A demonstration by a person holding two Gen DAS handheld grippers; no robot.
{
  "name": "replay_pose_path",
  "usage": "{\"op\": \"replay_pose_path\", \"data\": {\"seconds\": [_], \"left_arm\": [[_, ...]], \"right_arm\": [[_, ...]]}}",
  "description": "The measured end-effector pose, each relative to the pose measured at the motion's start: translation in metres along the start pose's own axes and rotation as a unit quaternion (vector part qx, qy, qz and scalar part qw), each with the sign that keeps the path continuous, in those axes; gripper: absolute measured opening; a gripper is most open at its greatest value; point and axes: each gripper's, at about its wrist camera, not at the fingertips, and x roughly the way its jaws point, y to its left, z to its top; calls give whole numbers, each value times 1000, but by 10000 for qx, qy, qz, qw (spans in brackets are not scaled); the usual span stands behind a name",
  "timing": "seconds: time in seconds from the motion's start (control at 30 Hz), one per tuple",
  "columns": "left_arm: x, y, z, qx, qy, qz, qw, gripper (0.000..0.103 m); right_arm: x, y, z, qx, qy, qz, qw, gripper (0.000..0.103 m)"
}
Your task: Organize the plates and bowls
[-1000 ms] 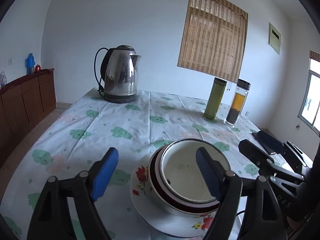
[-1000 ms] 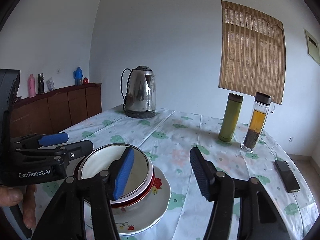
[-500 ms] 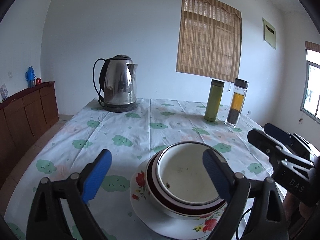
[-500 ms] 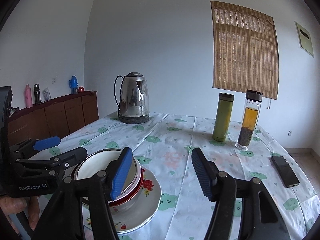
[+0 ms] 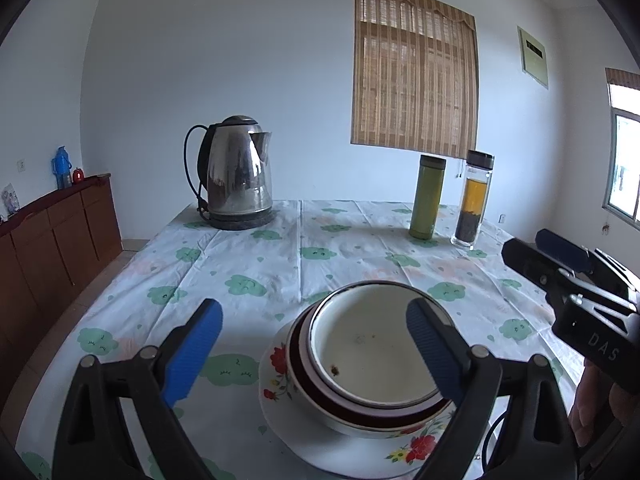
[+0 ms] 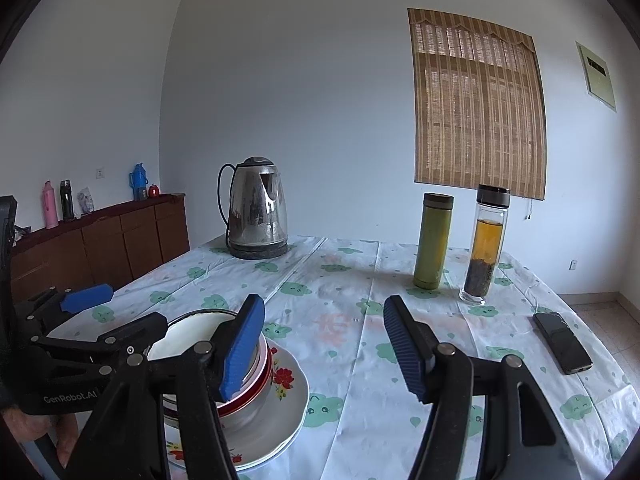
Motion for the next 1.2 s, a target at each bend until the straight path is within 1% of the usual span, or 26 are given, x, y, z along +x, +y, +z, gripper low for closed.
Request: {"op": "replay_pose_path", "data": {"seconds": [0.23,0.4,0.6,0.93,1.03,1.2], "left_arm": [[3,-5,-1,128,120,32,9998,98],[1,-3,1,84,69,49,9999,98],[-2,-6,1,169,2,98,9998,103],[0,-13,1,313,56,113,9994,103],[-1,-13,2,299,32,123,9995,103],[2,-13,2,300,115,113,9994,103]], "right_arm": [[0,-5,-1,92,-1,-39,9999,64],[-1,-6,0,97,-35,-81,9999,64],[-4,-5,0,30,-99,-130,9999,64],[-6,-2,0,-100,-133,-225,9996,64],[-6,-3,1,-95,-132,-233,9996,64],[-7,-3,0,-121,-113,-237,9996,64]]}}
